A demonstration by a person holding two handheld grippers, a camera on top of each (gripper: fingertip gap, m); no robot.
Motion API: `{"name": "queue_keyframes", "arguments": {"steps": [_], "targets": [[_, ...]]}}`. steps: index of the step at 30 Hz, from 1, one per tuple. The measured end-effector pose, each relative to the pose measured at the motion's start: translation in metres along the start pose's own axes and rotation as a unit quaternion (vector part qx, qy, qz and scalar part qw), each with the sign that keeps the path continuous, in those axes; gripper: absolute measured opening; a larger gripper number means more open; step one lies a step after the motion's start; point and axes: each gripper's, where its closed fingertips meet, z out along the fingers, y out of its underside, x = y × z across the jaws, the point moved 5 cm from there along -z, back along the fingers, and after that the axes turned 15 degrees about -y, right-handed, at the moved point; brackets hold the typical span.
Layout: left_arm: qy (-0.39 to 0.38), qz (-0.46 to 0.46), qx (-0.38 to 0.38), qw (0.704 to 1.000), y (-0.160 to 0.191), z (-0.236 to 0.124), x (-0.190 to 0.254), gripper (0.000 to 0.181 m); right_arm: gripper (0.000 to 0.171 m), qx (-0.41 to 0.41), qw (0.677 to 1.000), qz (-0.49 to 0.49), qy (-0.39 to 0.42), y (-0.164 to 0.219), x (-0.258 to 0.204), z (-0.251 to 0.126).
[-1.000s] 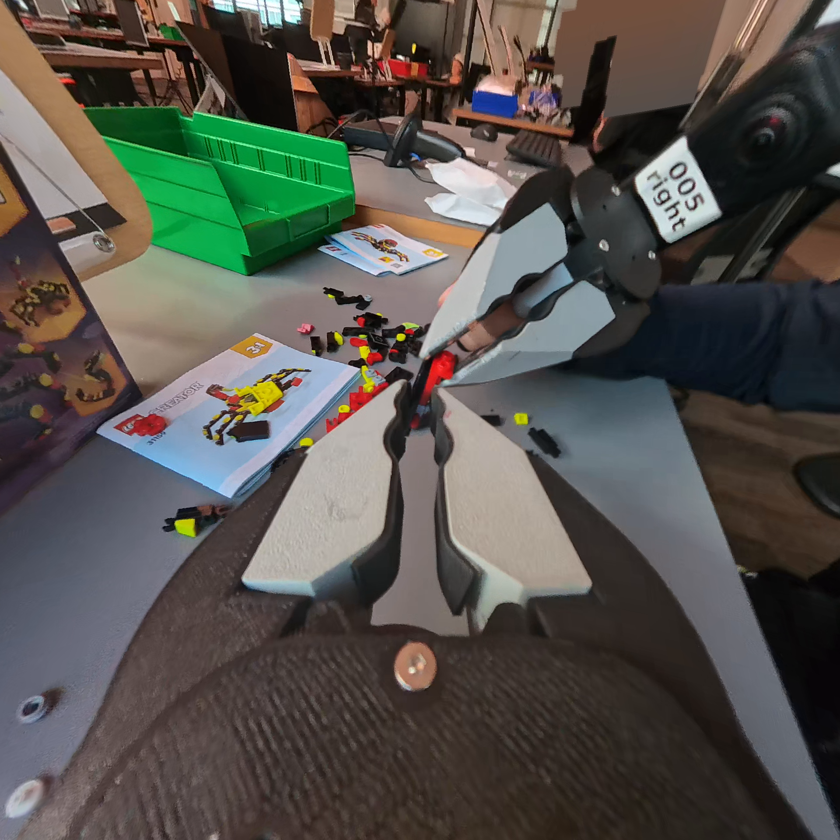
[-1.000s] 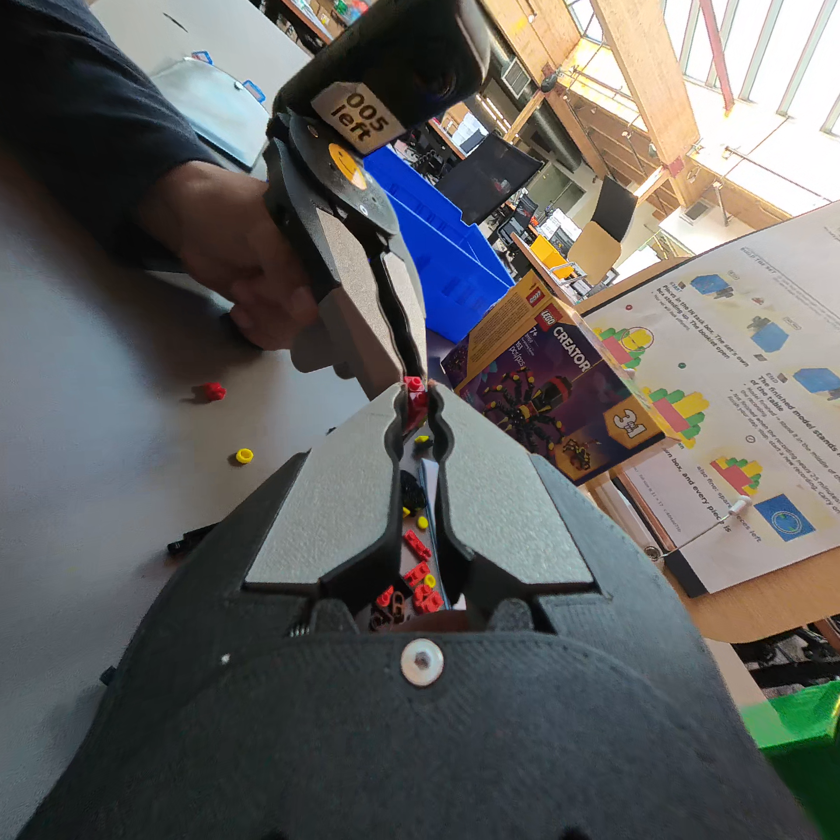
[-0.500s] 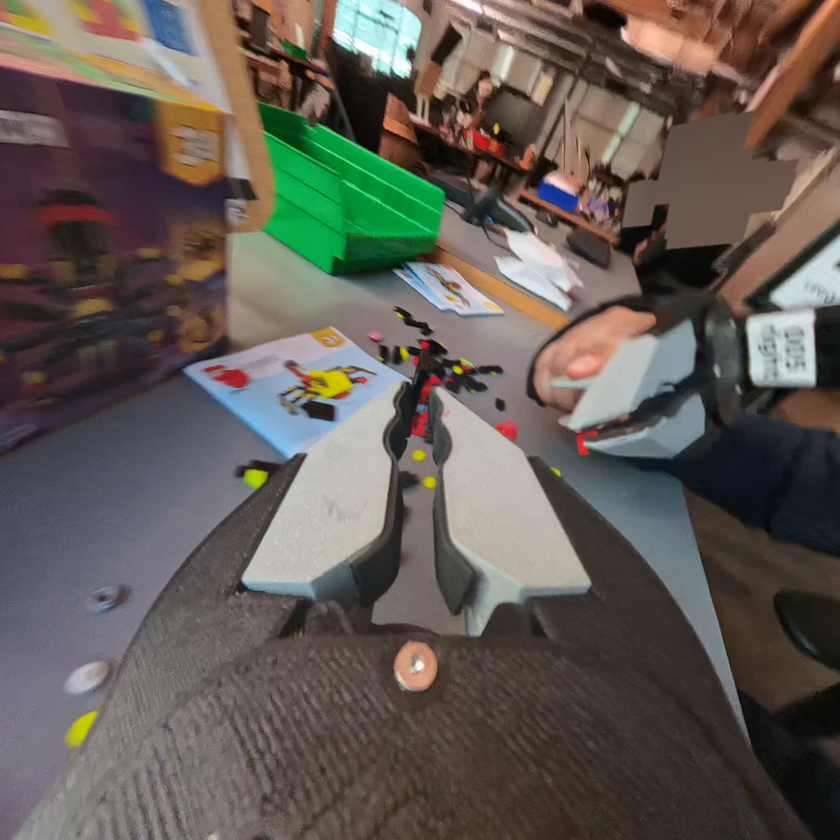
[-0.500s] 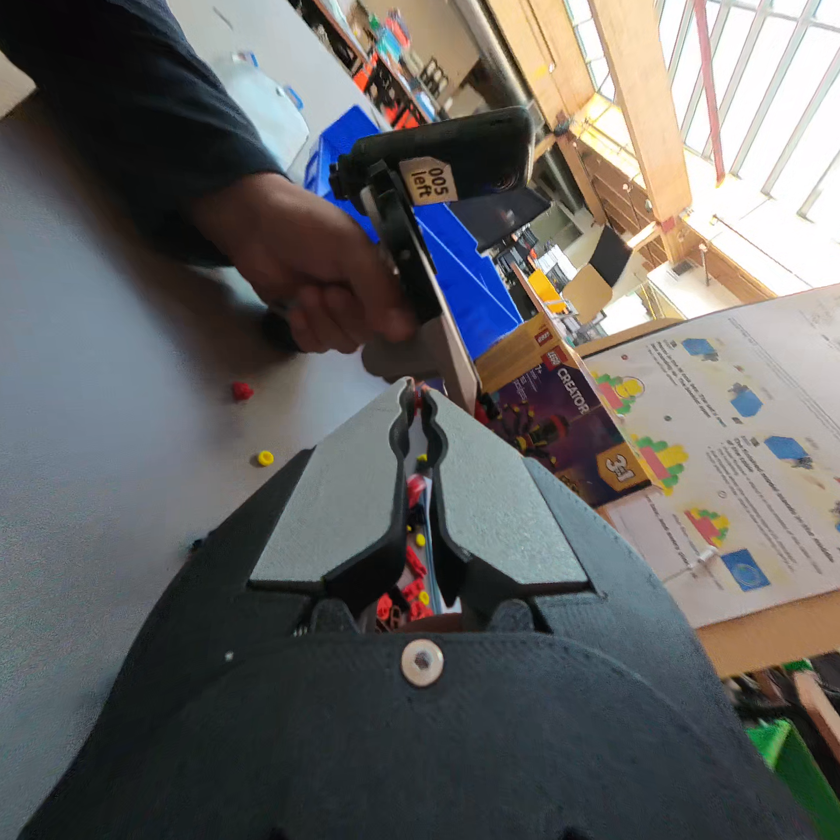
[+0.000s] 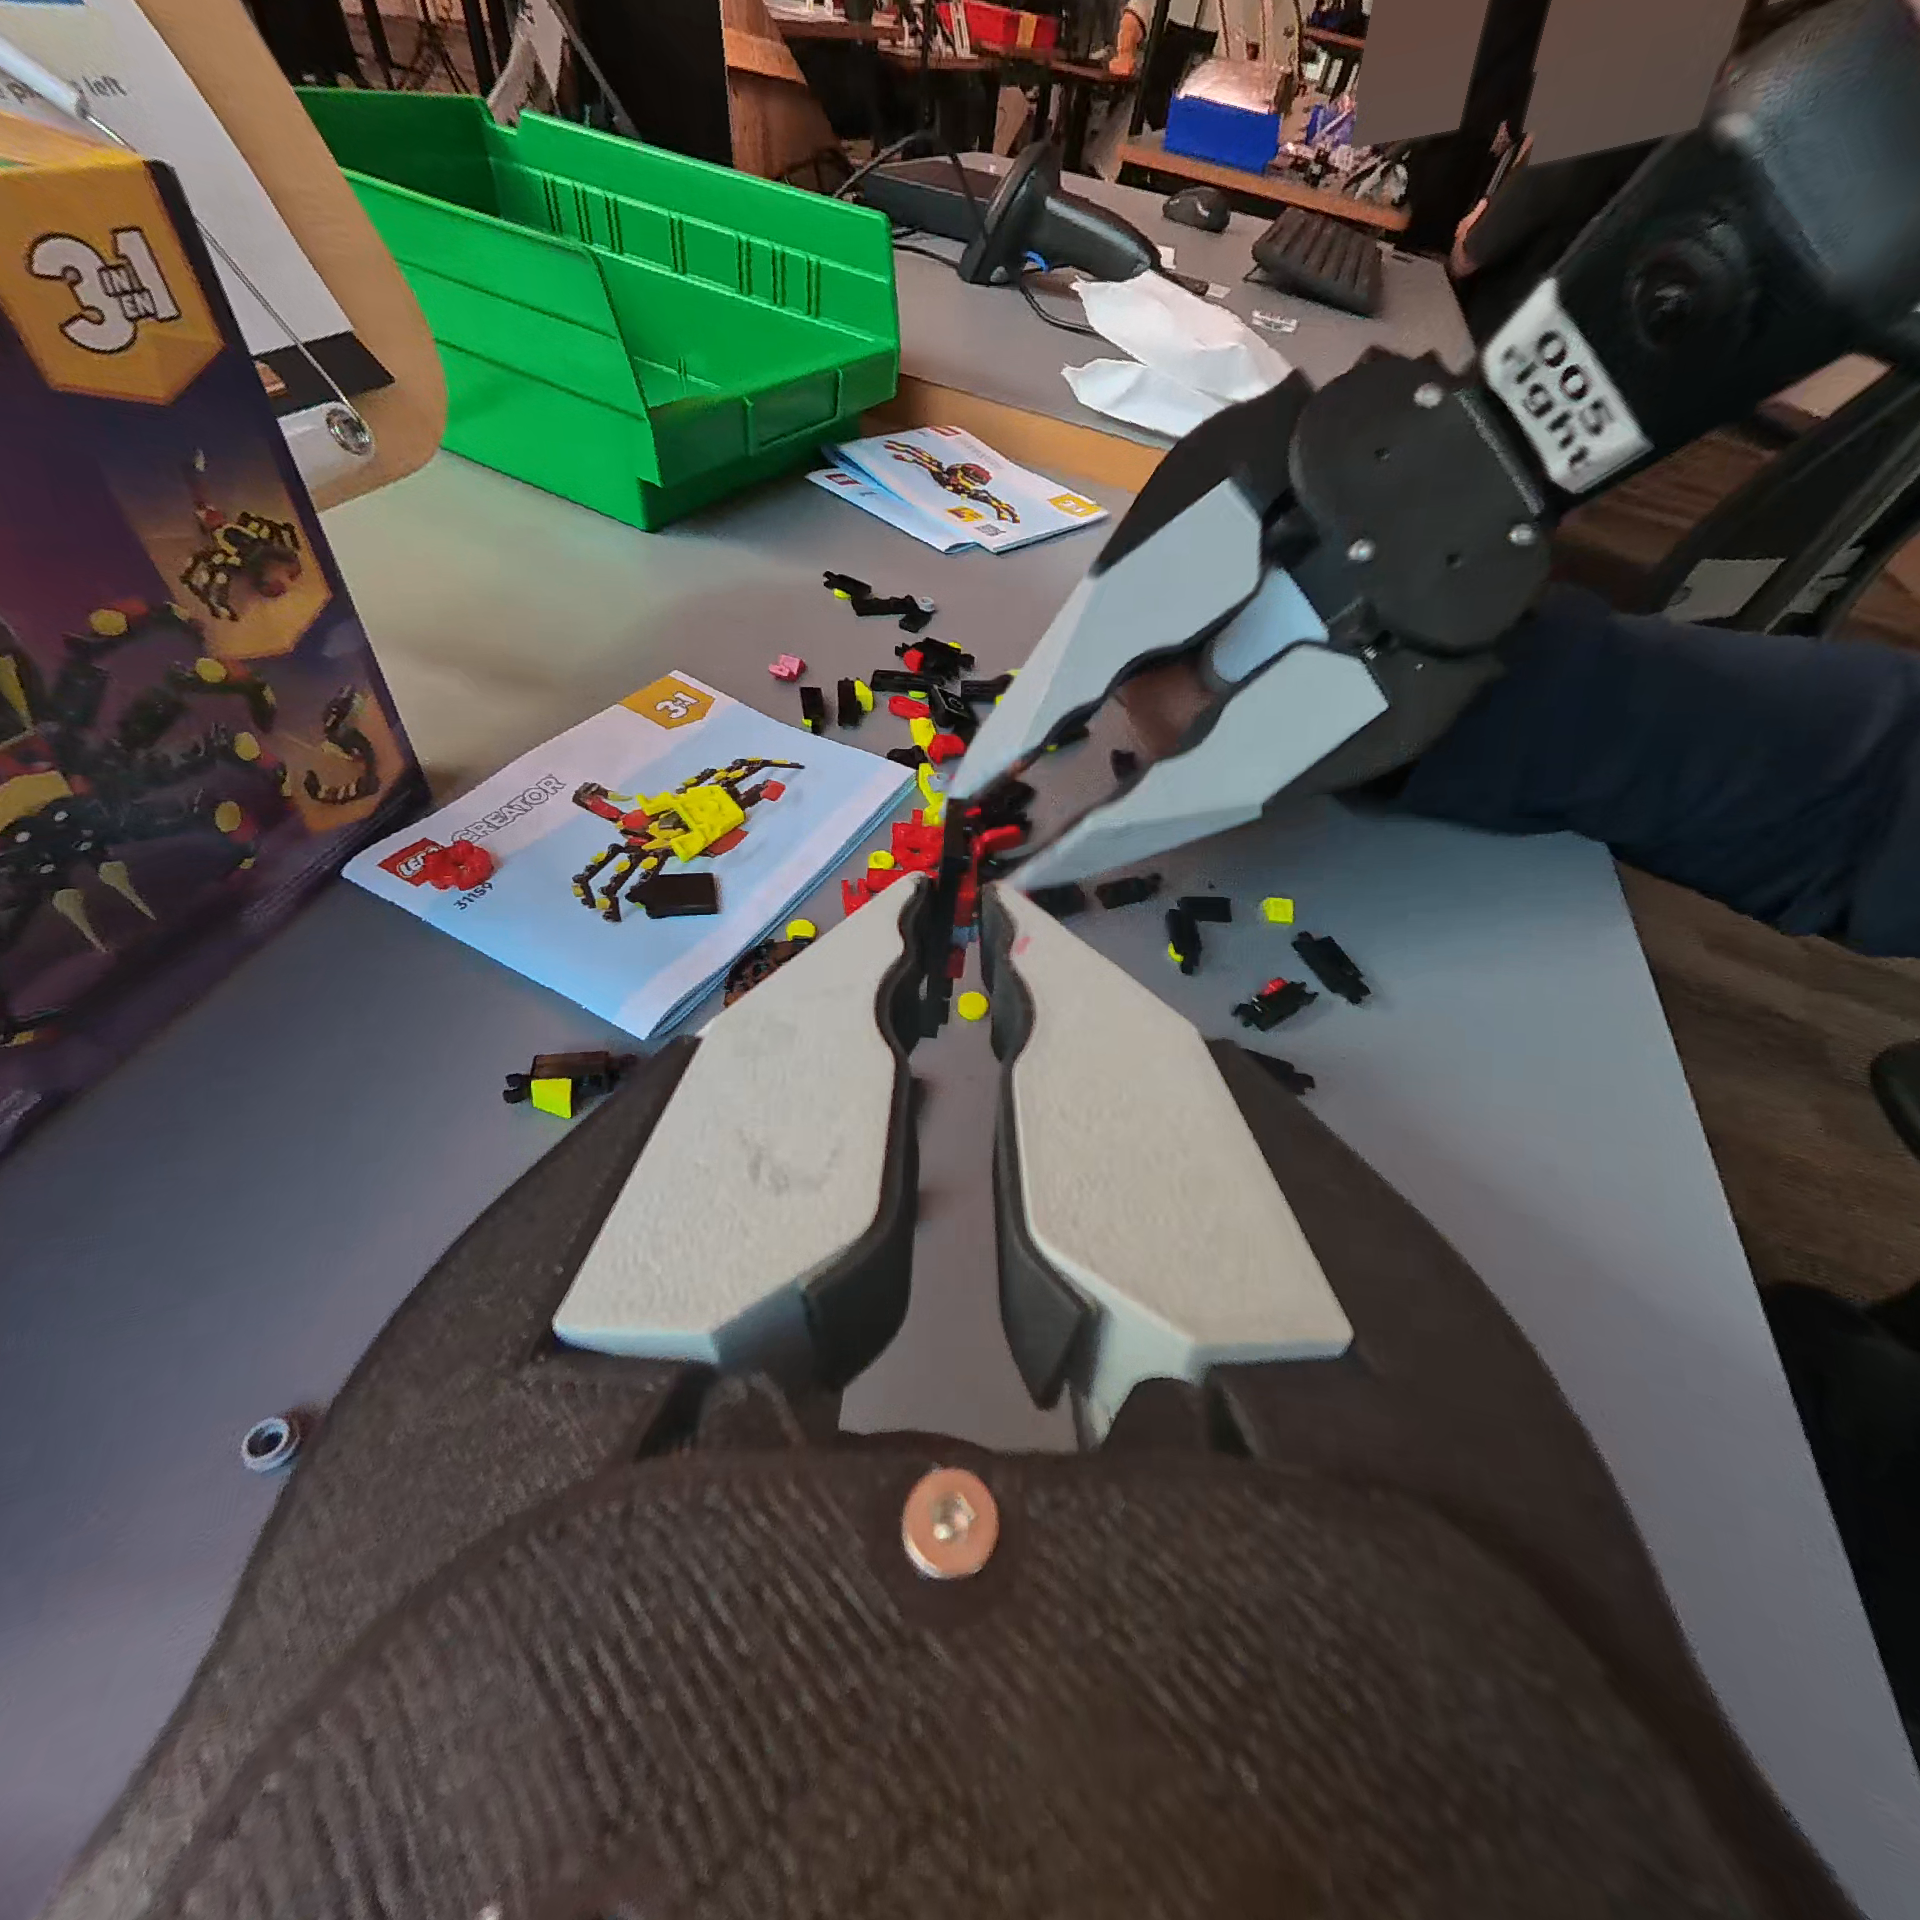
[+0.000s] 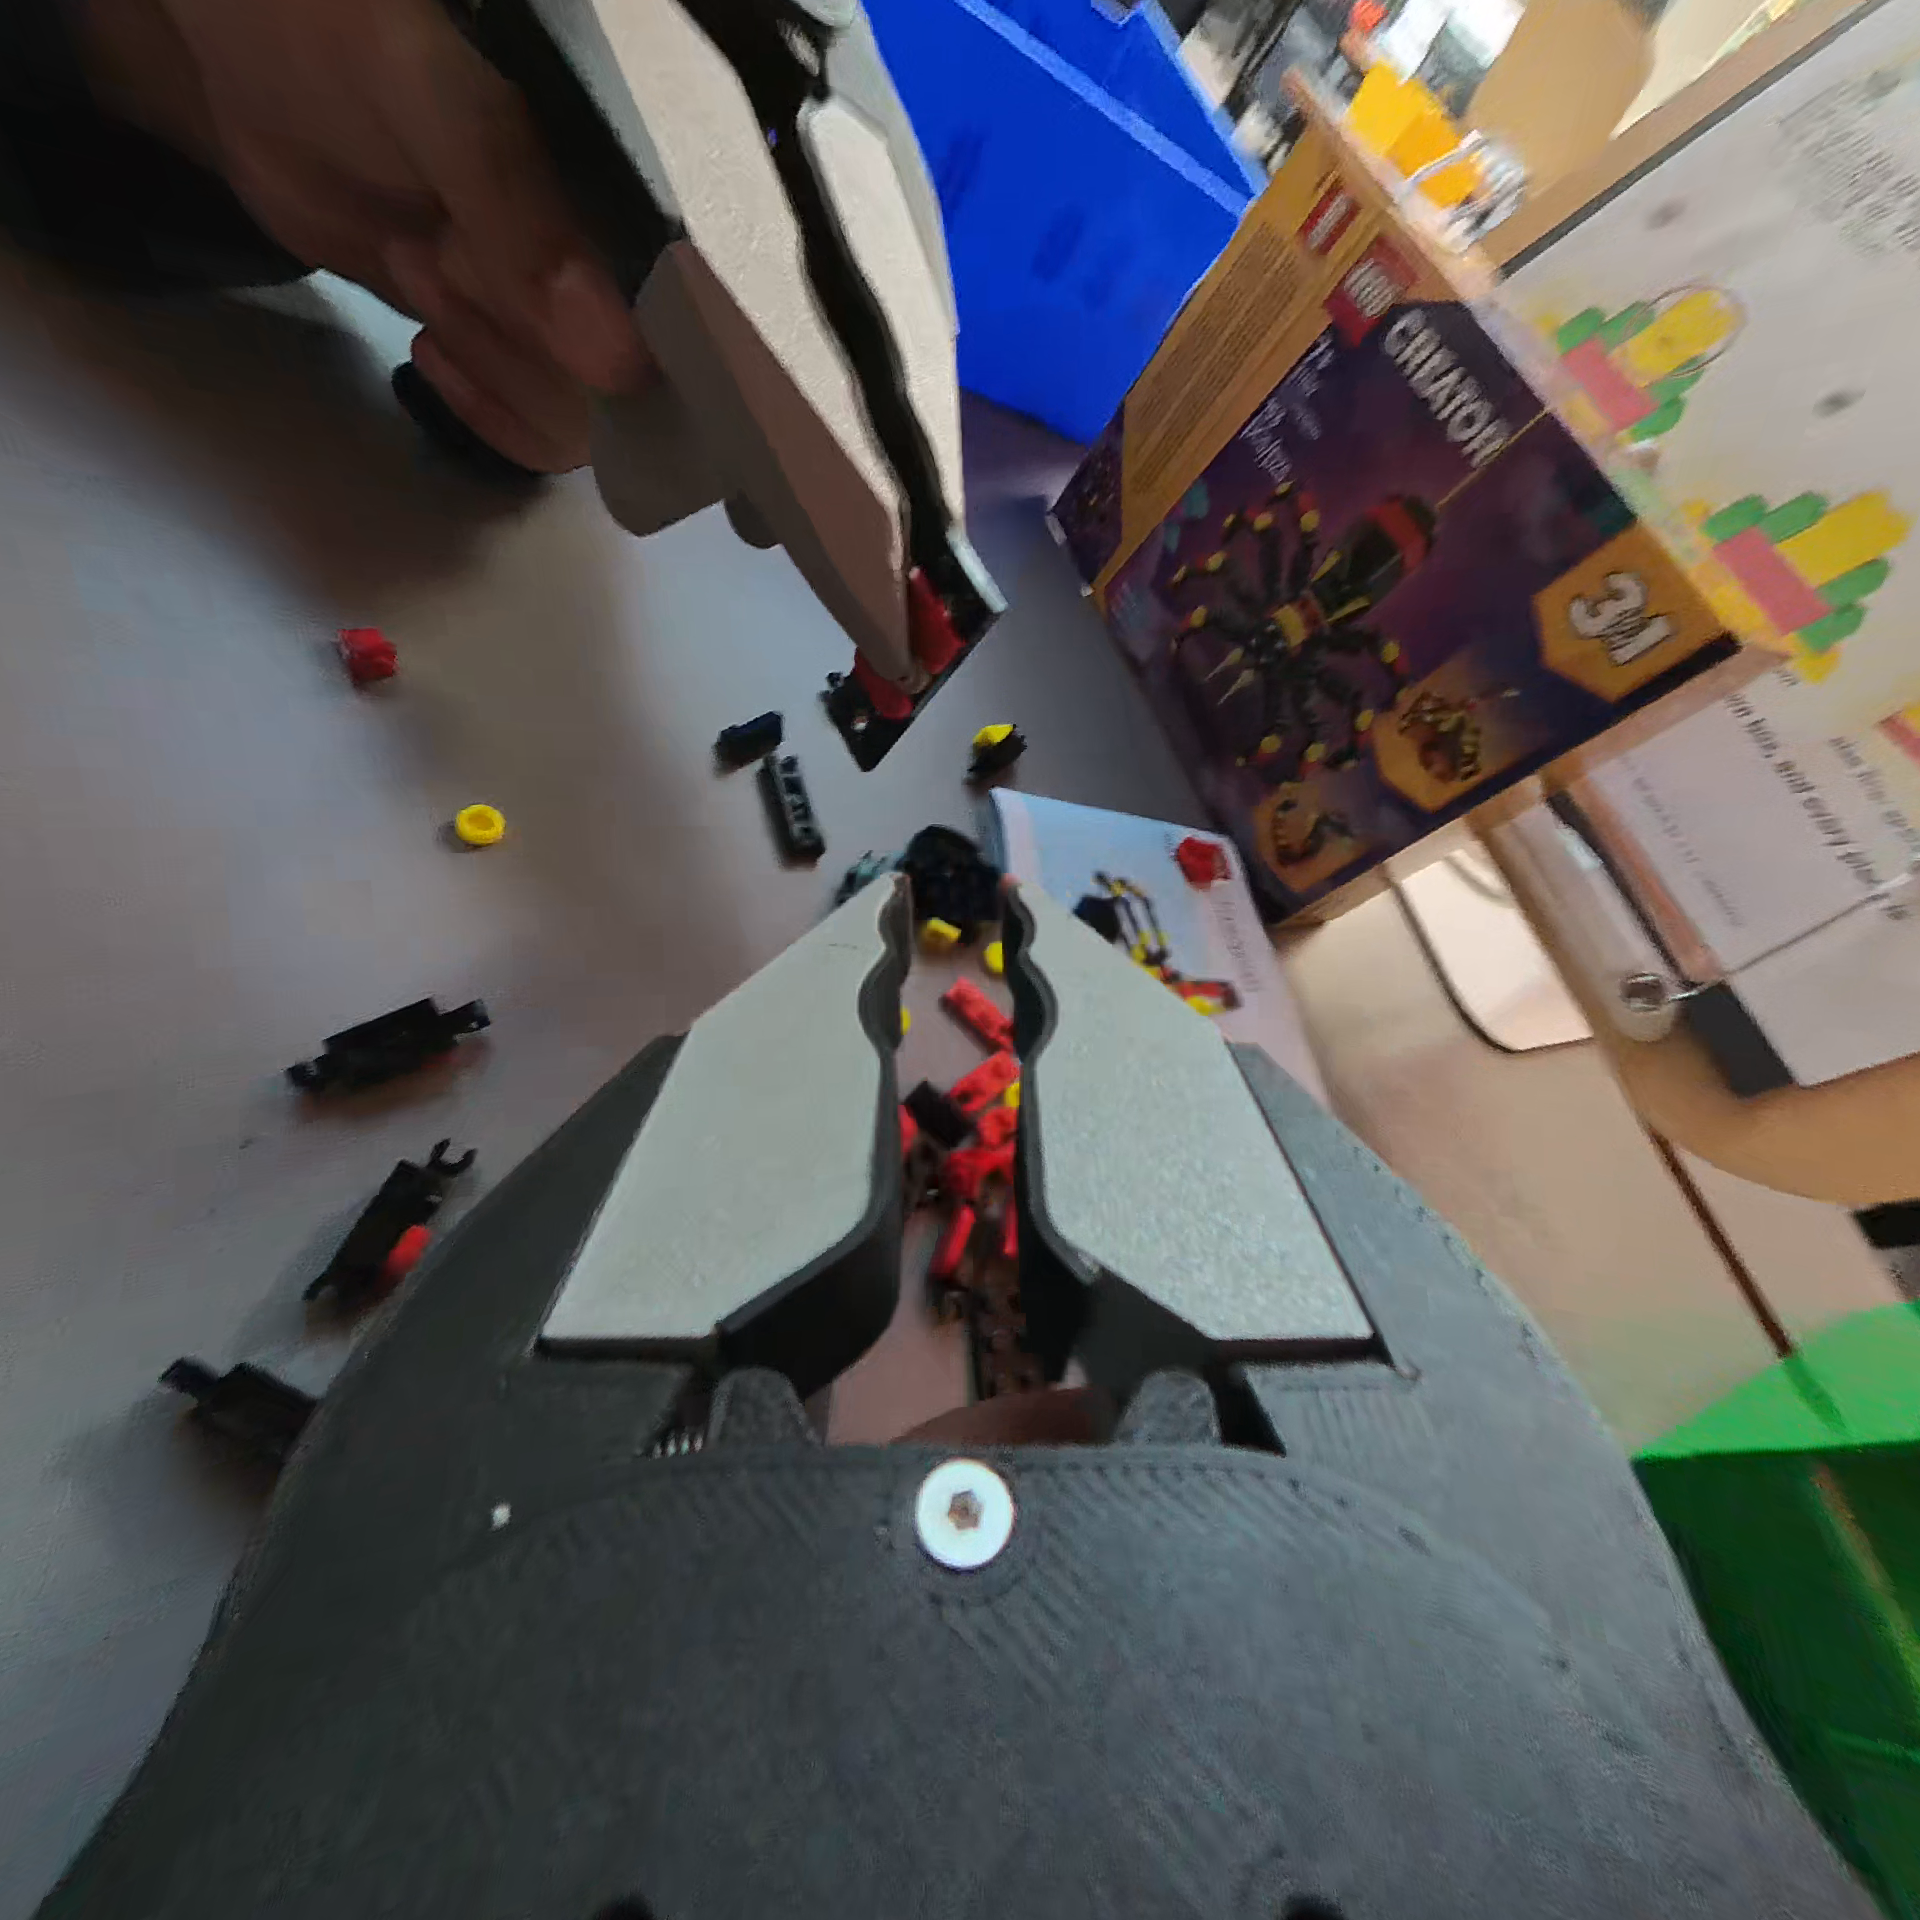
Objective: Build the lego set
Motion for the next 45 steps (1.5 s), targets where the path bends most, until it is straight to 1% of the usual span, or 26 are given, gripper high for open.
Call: {"name": "queue_keyframes", "arguments": {"steps": [1,3,5,7,8,9,10,11,12,14,19,22,25,26,27,30,33,45], "targets": [[0.001,-0.006,-0.001,1.000,0.000,0.000,-0.001,0.005,0.020,-0.016,1.000,0.017,-0.014,0.005,-0.001,0.003],[0.004,-0.018,-0.001,1.000,0.000,0.000,-0.003,0.005,0.025,-0.034,0.999,0.026,-0.009,0.010,0.002,0.005],[0.004,-0.023,-0.001,1.000,0.000,-0.001,-0.005,0.005,0.024,-0.012,1.000,0.027,-0.008,0.006,0.002,0.003],[0.005,-0.018,-0.004,1.000,0.000,0.000,-0.003,0.005,0.025,0.027,0.999,0.034,0.012,-0.004,0.007,-0.003],[0.005,-0.013,-0.006,1.000,0.001,0.000,-0.002,0.005,0.024,0.058,0.998,0.027,0.027,-0.013,0.010,-0.009],[0.009,-0.007,-0.010,1.000,0.002,0.001,0.000,0.005,0.018,0.090,0.995,0.013,0.037,-0.022,0.009,-0.014],[0.015,-0.002,-0.015,1.000,0.003,0.001,0.002,0.005,0.010,0.112,0.993,-0.001,0.040,-0.029,0.007,-0.018],[0.021,0.001,-0.019,1.000,0.003,0.002,0.004,0.005,0.008,0.117,0.992,-0.009,0.037,-0.032,0.004,-0.018],[0.026,0.002,-0.021,0.999,0.004,0.002,0.005,0.005,0.010,0.109,0.993,-0.014,0.033,-0.032,0.002,-0.015],[0.045,-0.003,-0.022,0.999,0.004,0.001,0.009,0.005,0.022,0.086,0.996,-0.020,0.034,-0.029,0.000,-0.008],[0.092,-0.050,0.015,0.994,-0.004,-0.003,0.012,0.005,0.023,0.083,0.996,-0.026,0.013,-0.031,-0.009,0.001],[0.096,-0.108,0.043,0.989,-0.011,-0.003,0.006,0.004,0.024,0.074,0.997,-0.028,0.022,-0.033,-0.011,0.006],[0.098,-0.177,0.077,0.976,-0.016,-0.002,0.000,0.005,0.024,0.057,0.997,-0.018,0.041,-0.032,-0.008,0.013],[0.099,-0.197,0.082,0.972,-0.017,-0.002,-0.002,0.005,0.022,0.054,0.997,-0.016,0.052,-0.031,-0.007,0.014],[0.100,-0.210,0.084,0.969,-0.017,-0.001,-0.003,0.005,0.013,0.051,0.996,-0.016,0.064,-0.031,-0.004,0.014],[0.101,-0.212,0.091,0.968,-0.017,-0.002,-0.003,0.005,0.010,0.049,0.996,-0.021,0.068,-0.030,-0.002,0.012],[0.104,-0.209,0.087,0.969,-0.017,-0.002,-0.002,0.007,0.005,0.052,0.997,-0.018,0.050,-0.028,-0.003,0.010],[0.117,-0.203,0.083,0.969,-0.016,-0.004,-0.002,0.009,0.001,0.058,0.998,-0.009,0.011,-0.026,-0.005,0.001]]}}
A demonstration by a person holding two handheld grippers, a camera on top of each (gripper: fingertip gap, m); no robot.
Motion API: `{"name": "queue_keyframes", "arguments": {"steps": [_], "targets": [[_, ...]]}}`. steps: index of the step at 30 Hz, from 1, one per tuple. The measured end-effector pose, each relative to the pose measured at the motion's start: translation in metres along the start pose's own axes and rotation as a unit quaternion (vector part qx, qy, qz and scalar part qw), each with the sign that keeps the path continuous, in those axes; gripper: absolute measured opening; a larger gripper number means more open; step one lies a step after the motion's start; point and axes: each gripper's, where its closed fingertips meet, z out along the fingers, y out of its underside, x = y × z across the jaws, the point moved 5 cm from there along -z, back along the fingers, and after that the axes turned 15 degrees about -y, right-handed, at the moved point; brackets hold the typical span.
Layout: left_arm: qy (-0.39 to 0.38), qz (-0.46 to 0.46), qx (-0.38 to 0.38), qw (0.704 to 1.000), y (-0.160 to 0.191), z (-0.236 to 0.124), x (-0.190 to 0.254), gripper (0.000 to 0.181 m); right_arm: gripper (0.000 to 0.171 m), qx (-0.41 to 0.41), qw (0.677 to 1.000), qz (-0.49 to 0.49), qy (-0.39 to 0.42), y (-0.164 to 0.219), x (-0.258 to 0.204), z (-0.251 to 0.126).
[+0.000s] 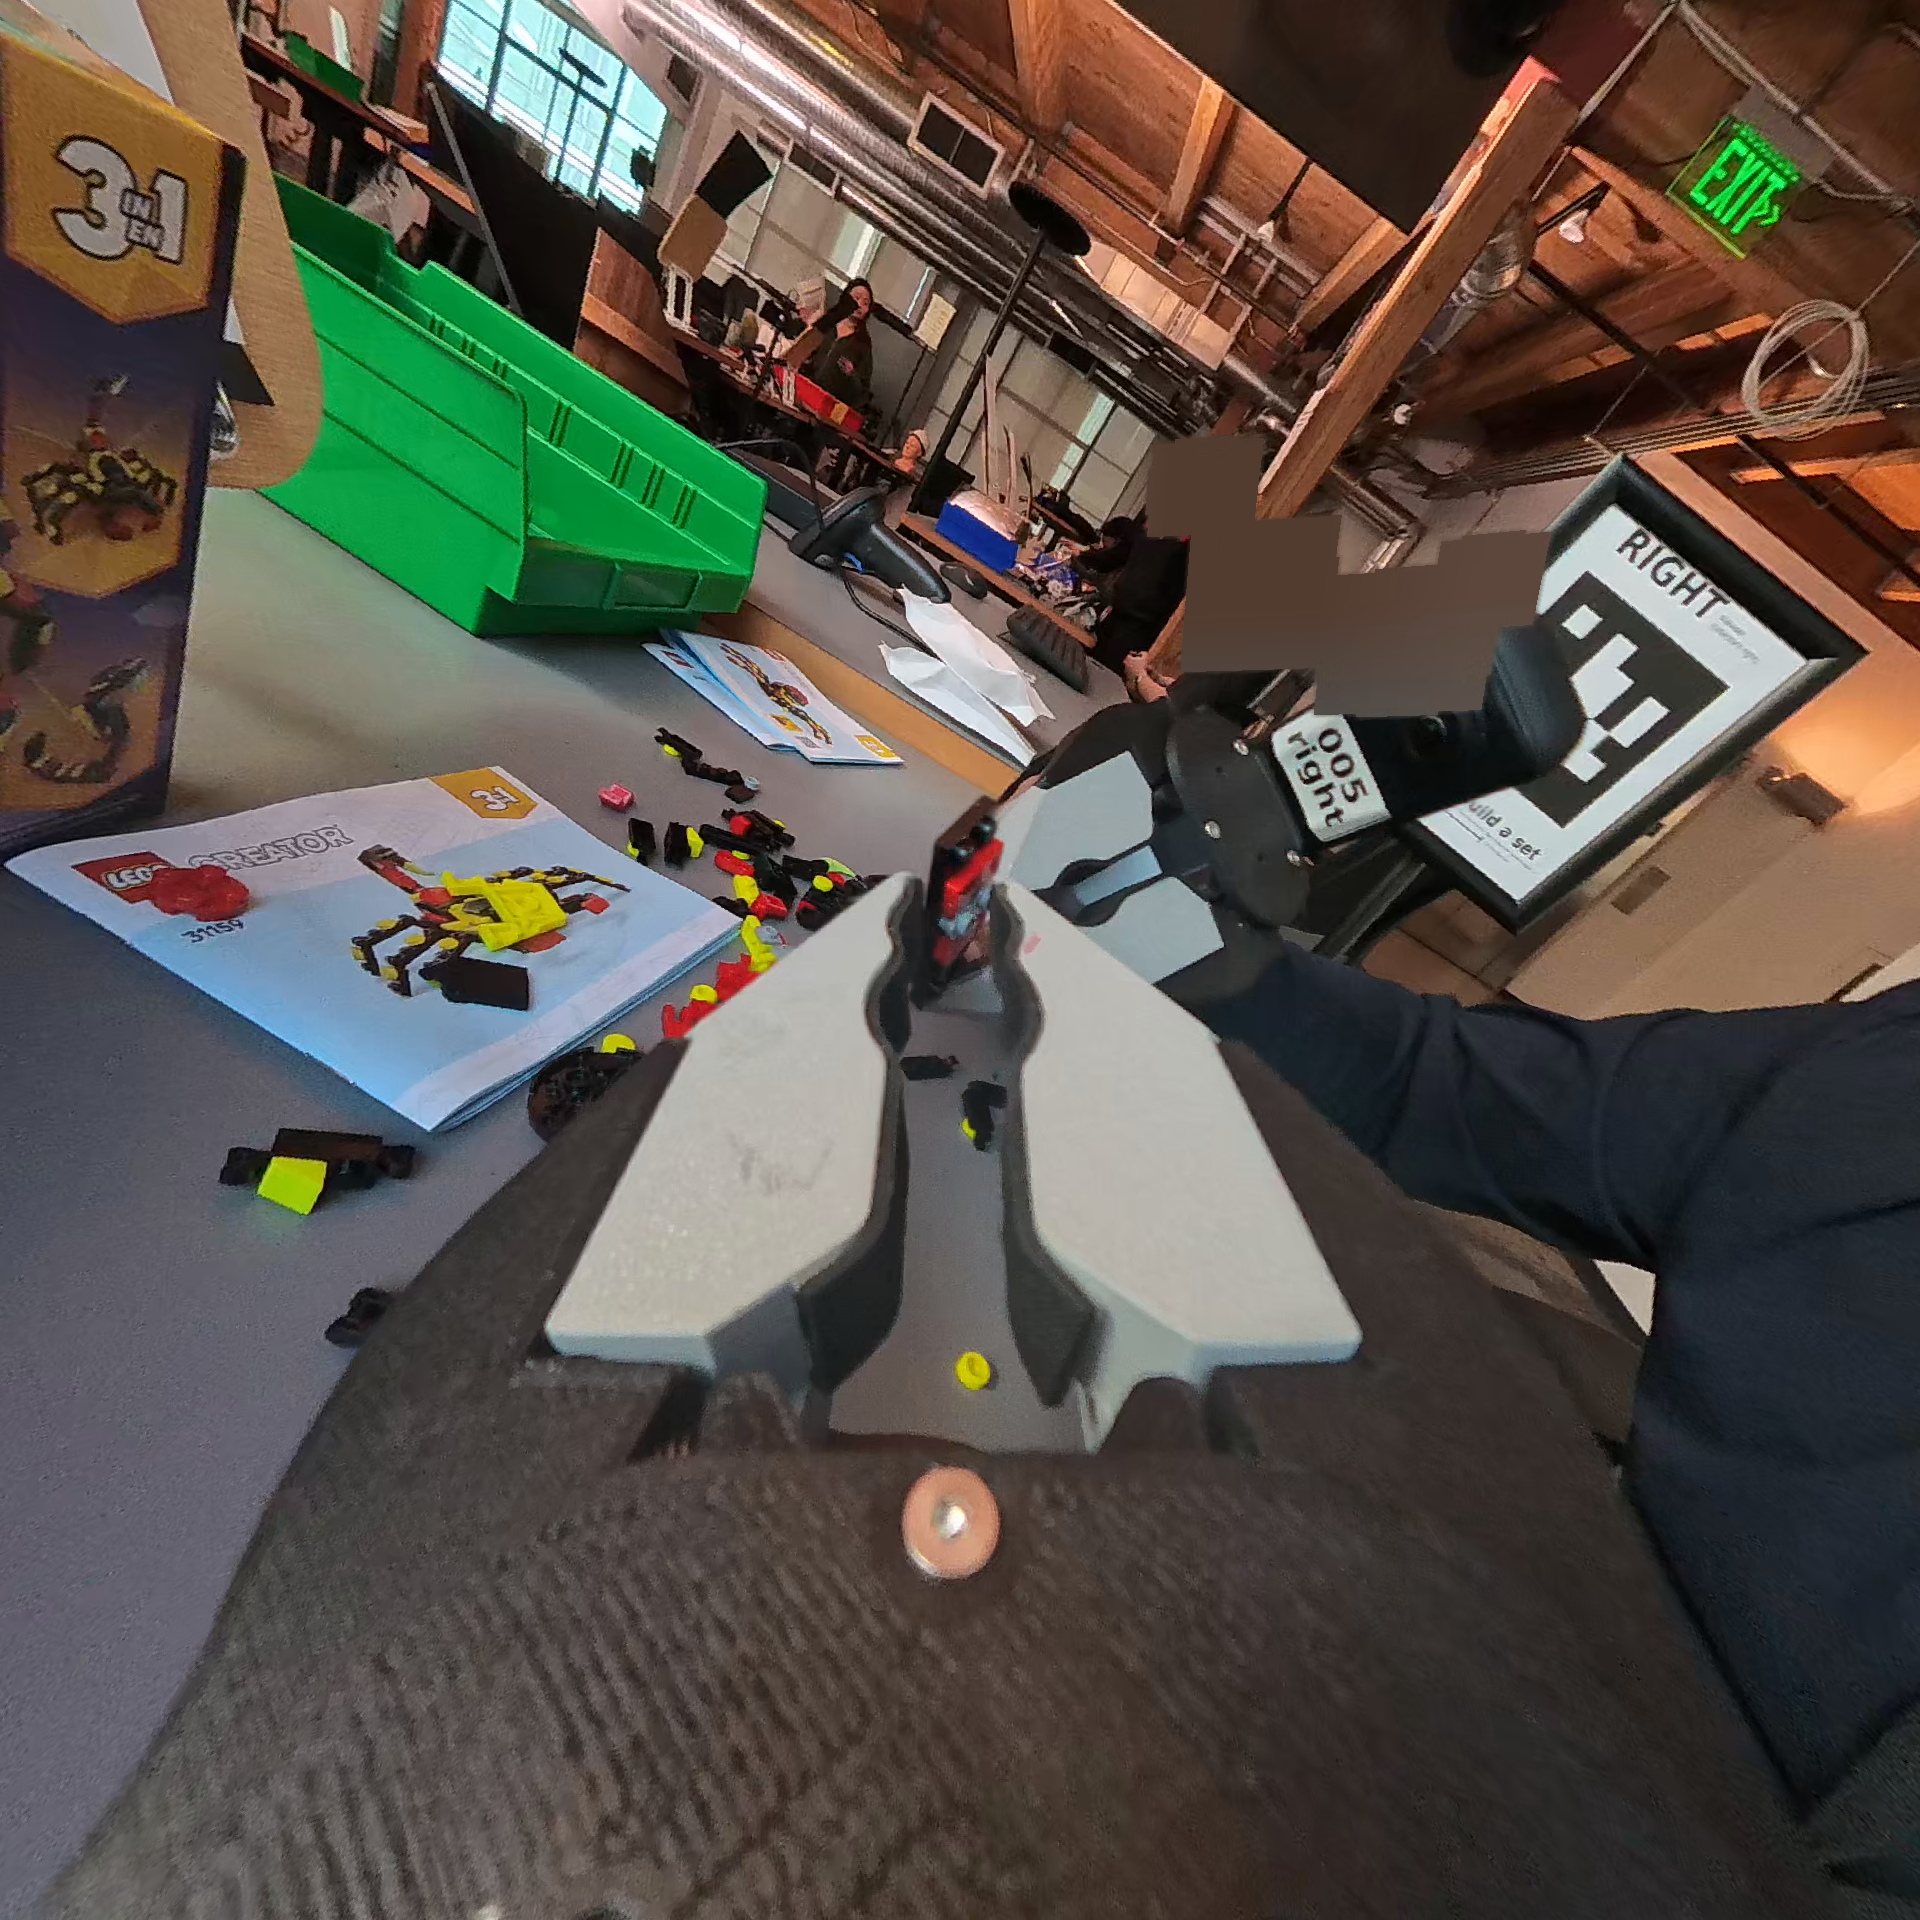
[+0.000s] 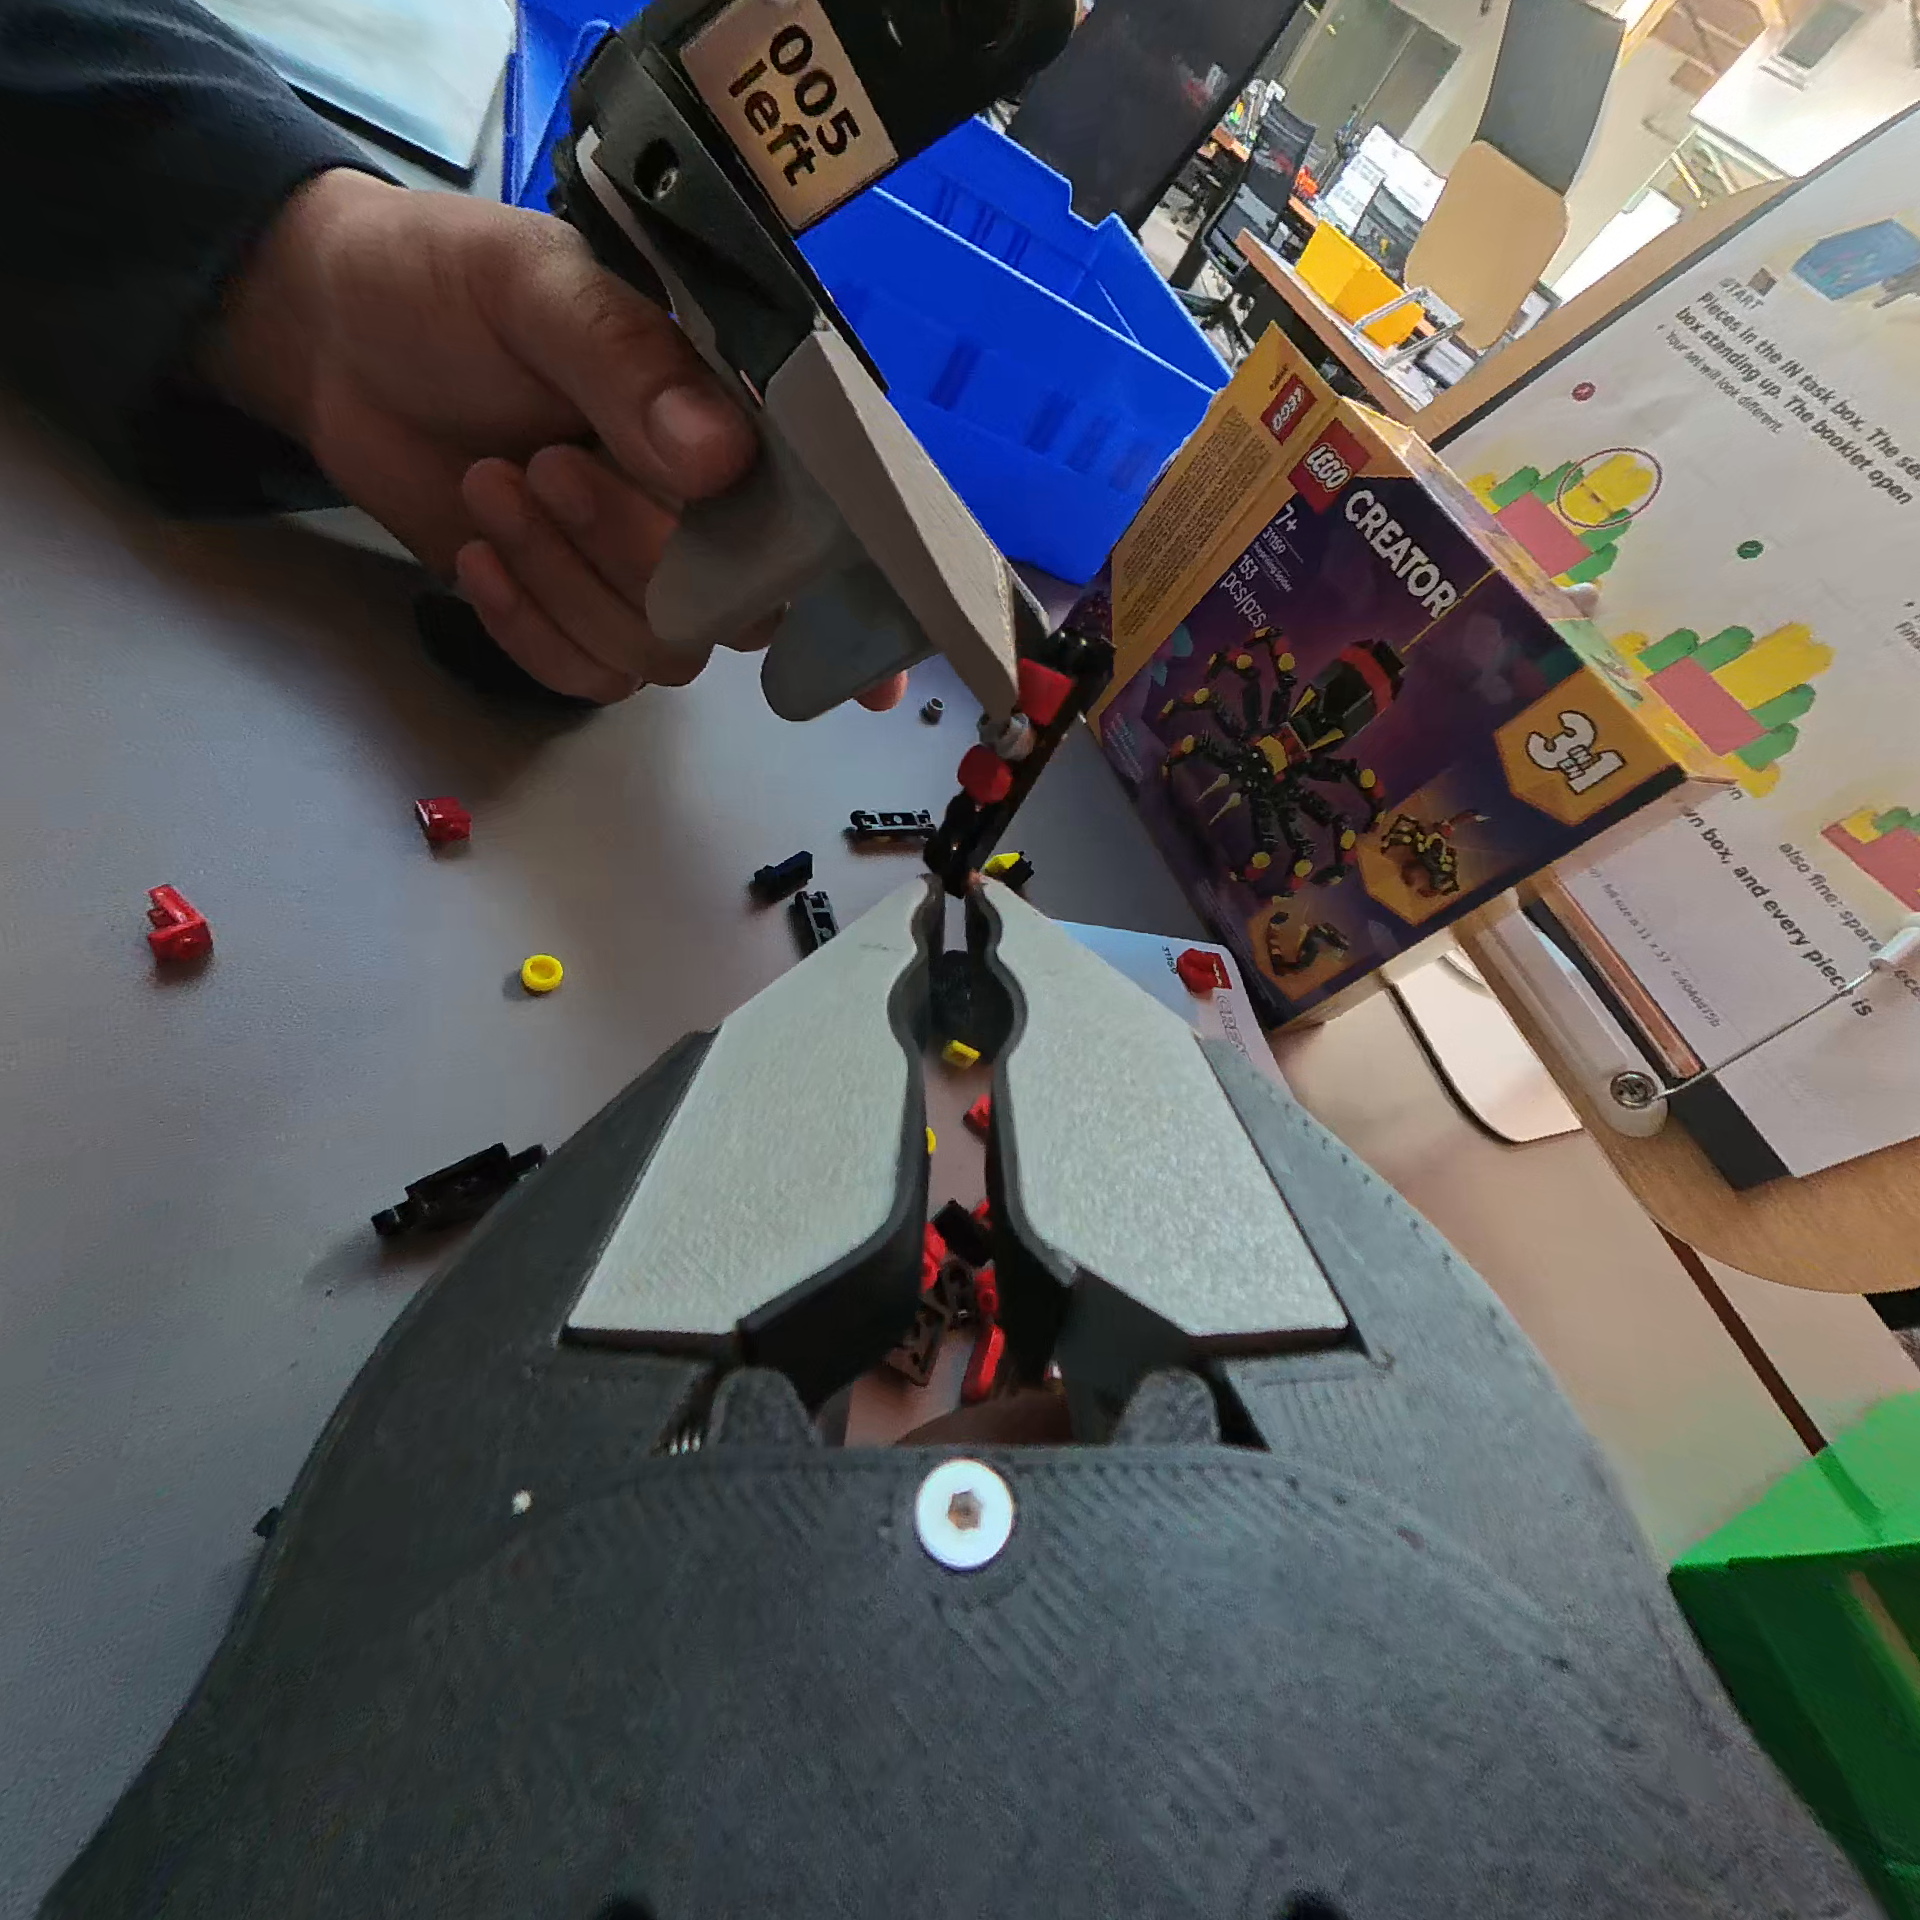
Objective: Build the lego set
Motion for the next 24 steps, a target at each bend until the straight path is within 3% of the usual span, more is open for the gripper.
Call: {"name": "queue_keyframes", "arguments": {"steps": [10,14,18,24], "targets": [[-0.004,0.030,-0.002,1.000,0.001,0.000,0.003,0.005,0.001,0.006,1.000,0.014,-0.008,0.003,0.002,-0.001],[-0.034,0.078,-0.004,0.996,0.000,-0.002,0.001,0.005,0.000,-0.021,0.997,0.011,0.069,0.011,0.022,-0.015],[-0.067,0.098,-0.015,0.993,0.001,-0.002,-0.004,0.005,0.000,-0.042,0.985,0.070,0.149,0.029,0.051,-0.036],[-0.113,0.093,-0.078,0.986,0.011,0.003,-0.015,0.005,0.000,-0.063,0.971,0.126,0.194,0.048,0.069,-0.051]]}}
